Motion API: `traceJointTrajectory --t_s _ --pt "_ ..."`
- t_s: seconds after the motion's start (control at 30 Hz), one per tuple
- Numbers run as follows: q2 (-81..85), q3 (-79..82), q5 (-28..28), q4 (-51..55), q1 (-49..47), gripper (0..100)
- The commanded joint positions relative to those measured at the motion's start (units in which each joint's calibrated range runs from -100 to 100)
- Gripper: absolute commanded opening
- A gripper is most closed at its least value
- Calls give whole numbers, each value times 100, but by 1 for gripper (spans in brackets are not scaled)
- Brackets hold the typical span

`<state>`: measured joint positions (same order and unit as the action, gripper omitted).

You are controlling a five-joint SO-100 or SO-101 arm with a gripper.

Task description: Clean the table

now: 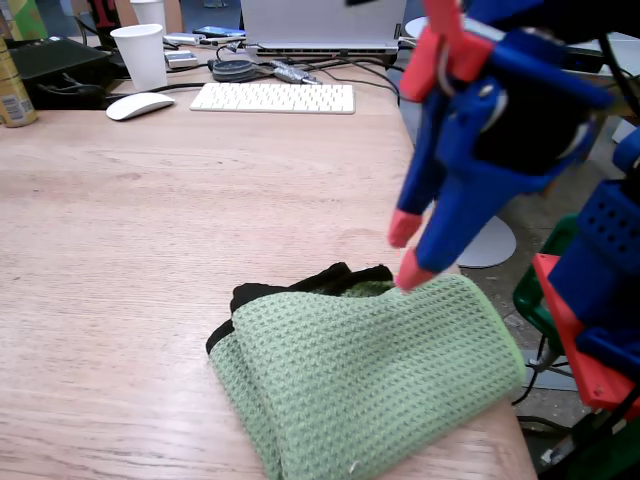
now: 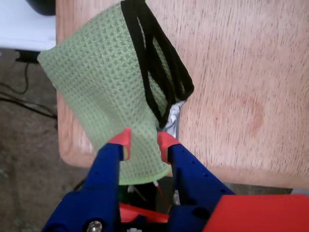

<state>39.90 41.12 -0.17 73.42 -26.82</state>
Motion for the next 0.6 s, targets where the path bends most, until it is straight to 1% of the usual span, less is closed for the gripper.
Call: traceJointTrajectory --t_s 0.0,0.03,0.1,0.13,0.2,0.3,0.37,0.4,0.47,0.57 --pt "-466 -152 -15 -585 161 33" --pt "-551 -162 -24 -593 59 36" --pt "-800 -200 -24 -609 -25 36" --pt "-1015 -228 -24 -741 -25 36" --pt "-1443 -152 -24 -1397 -25 36" --pt "-1701 36 -24 -1660 -110 36" --pt "-1718 357 -24 -1668 -905 34" --pt "-1761 489 -24 -1668 -1345 31" --pt "-2052 669 -24 -1677 -1954 20" --pt "-2387 593 -24 -1677 -1954 2"
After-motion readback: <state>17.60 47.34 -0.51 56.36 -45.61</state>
